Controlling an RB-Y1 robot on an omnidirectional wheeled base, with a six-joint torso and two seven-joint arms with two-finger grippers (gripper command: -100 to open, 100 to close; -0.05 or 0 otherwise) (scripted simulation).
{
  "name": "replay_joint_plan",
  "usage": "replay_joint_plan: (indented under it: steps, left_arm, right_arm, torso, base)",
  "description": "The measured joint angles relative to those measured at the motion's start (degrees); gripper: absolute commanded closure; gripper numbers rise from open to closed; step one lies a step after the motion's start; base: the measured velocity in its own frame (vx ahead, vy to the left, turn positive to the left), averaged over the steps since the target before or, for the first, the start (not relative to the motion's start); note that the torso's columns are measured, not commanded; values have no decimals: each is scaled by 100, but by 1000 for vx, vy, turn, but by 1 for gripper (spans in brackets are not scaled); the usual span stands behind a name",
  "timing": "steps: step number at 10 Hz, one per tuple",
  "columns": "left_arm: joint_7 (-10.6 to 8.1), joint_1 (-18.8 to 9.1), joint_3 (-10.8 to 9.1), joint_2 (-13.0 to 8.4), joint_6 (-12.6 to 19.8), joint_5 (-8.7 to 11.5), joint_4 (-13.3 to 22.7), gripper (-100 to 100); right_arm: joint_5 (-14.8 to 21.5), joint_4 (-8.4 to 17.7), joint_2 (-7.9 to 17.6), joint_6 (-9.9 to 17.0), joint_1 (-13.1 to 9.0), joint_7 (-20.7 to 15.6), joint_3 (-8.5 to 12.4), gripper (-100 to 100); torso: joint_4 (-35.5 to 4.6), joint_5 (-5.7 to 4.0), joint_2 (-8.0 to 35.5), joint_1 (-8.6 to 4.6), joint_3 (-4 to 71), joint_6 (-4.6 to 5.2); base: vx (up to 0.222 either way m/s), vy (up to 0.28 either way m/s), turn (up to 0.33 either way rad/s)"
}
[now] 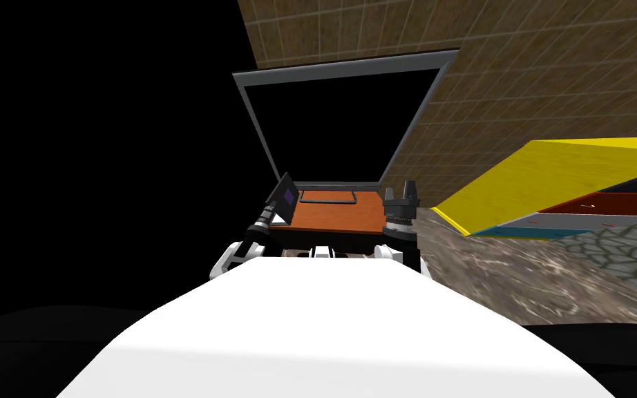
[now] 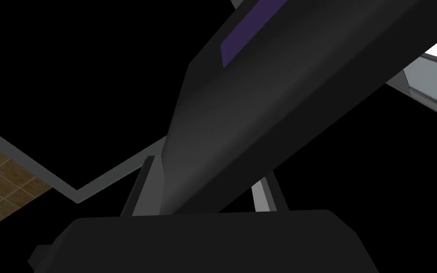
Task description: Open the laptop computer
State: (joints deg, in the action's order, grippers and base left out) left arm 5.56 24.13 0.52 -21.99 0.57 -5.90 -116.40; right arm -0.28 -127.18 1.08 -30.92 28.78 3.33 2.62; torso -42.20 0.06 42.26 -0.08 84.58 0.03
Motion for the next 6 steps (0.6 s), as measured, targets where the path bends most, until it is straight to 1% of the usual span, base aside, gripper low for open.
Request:
replay_joint_plan:
  steps: [3,4,5,6]
  left_arm:
    - [-258,-36,73,166,24,255,33,100]
    - [-348,-50,92,209,21,346,53,100]
    - [-367,-47,92,212,25,355,64,100]
    - [-425,-83,118,311,-35,428,187,100]
  right_arm:
    - [0,0,0,0,0,0,0,0]
    - [0,0,0,0,0,0,0,0]
    - [0,0,-1,0,0,0,-1,0]
    - [0,0,0,0,0,0,0,0]
  torso:
    - [-12,-10,8,-6,-3,1]
    - [-16,-11,13,-6,-7,1]
    - [-18,-16,15,-20,-8,-1]
    - [-15,-9,14,0,-9,3]
  base:
    - [-10,99,0]
    - [0,44,-2]
    - [-5,91,-8]
    - [-21,147,-40]
